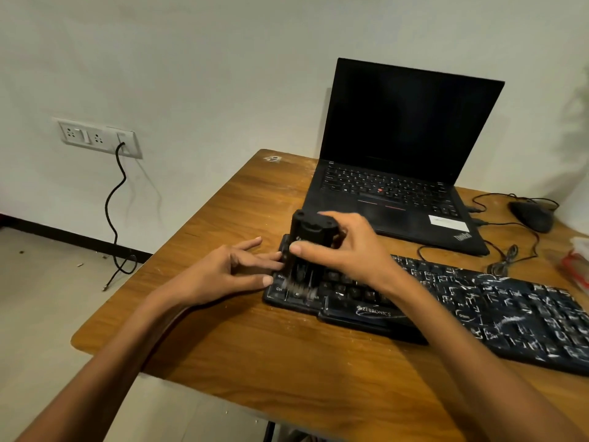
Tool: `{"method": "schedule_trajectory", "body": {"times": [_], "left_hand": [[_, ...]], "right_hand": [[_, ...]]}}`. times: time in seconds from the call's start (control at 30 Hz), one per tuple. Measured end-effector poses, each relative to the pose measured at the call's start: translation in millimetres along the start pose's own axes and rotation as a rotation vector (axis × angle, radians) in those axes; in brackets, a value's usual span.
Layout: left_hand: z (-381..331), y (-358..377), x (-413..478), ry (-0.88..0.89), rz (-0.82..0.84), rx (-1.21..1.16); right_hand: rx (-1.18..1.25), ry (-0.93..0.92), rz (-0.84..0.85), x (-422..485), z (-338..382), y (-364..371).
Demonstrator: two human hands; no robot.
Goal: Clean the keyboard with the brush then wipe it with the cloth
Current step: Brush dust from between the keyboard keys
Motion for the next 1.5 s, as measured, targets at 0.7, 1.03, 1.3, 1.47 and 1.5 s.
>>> {"method": "schedule_trajectory", "body": {"times": [0.7,1.03,1.3,1.47,1.5], "left_hand": [[-14,-2,6,0.004,-0.155,-0.011],[-27,17,27,0.000,-0.039,0.105],[-20,18,29,0.025,-0.015,0.039],[-21,18,29,0.036,-0.003,0.021],[-22,19,29,0.043,0.001,0.022]], "right_hand": [[-0.039,0.047,-0.144,-24,-13,-51],[-0.008,-0.004,0.015,-44,-9,-47],[0.016,0.062,0.105,-48,-15,-43],[0.078,-0.053,0.061,-40,-5,-23],[0.074,-0.052,0.085,-36,-5,-13]]}}
Point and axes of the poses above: each hand's wrist, its own x-axis towards the middle knuckle, its own y-axis out of the palm, z = x × y, the point moved 4 cm from there along x, towards the middle knuckle, and after that the axes turned 12 degrees about z, right-handed, at the moved point
